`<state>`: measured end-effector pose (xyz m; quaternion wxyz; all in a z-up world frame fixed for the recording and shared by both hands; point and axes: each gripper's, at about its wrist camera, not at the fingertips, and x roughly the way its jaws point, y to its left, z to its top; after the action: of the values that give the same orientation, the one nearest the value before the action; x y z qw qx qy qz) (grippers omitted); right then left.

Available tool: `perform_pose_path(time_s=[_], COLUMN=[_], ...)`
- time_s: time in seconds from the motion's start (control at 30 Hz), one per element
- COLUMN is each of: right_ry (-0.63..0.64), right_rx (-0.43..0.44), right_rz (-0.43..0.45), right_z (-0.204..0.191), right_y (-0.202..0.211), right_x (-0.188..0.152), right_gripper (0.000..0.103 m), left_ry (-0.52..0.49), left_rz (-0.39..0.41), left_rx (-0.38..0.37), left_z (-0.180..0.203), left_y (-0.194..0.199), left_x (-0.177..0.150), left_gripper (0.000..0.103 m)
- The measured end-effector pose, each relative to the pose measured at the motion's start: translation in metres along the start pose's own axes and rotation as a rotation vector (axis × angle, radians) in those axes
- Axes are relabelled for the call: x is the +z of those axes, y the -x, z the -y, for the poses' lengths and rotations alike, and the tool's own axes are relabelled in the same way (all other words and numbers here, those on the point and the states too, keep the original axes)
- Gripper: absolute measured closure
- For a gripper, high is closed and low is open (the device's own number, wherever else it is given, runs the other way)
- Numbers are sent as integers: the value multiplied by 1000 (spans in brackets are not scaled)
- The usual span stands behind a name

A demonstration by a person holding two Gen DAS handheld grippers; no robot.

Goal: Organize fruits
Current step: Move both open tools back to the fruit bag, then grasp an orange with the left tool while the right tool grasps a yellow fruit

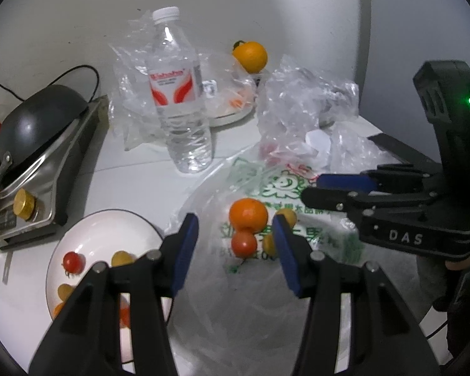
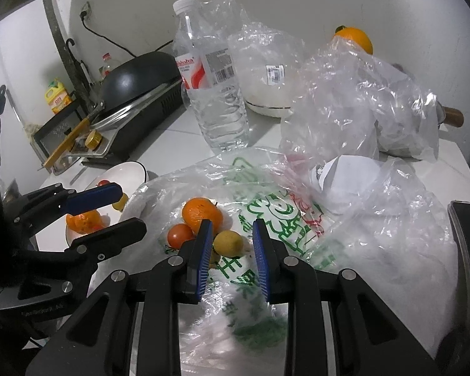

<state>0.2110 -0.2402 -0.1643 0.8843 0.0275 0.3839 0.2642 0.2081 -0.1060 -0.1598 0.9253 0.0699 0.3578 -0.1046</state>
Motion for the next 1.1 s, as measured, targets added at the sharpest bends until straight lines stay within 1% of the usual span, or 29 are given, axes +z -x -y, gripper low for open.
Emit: perform_pose_path(time_s=[0.4,0.57,0.63,0.77,0.87,1.03,1.1], right_ry=[-2,-40,-38,-31,-31,-43,-51], right_rx=[34,72,60,68,63,46,34], right_rz=[-63,-91,-105,-124,-118,-74,-56], right_z=[3,8,8,5,6,12,16], right_y=[-25,-33,-38,-42,-42,-31,-25], right_x=[-1,-2,-3,-5,-4,-2,-1], right_gripper=[75,75,75,75,75,76,76], left_ry=[-23,-32,-33,-36,-40,-56,-64], left_rz=[-27,-36,-44,-61,-69,-76,-91], left_rx=[-17,-22,-24,-27,-26,-28,-28], left_z=[7,6,5,4,4,7,8], left_y=[-19,-25,-28,-34,-39,-44,-50], left_x=[3,6,6,6,8,11,12], left_gripper=[52,52,52,52,52,52,52])
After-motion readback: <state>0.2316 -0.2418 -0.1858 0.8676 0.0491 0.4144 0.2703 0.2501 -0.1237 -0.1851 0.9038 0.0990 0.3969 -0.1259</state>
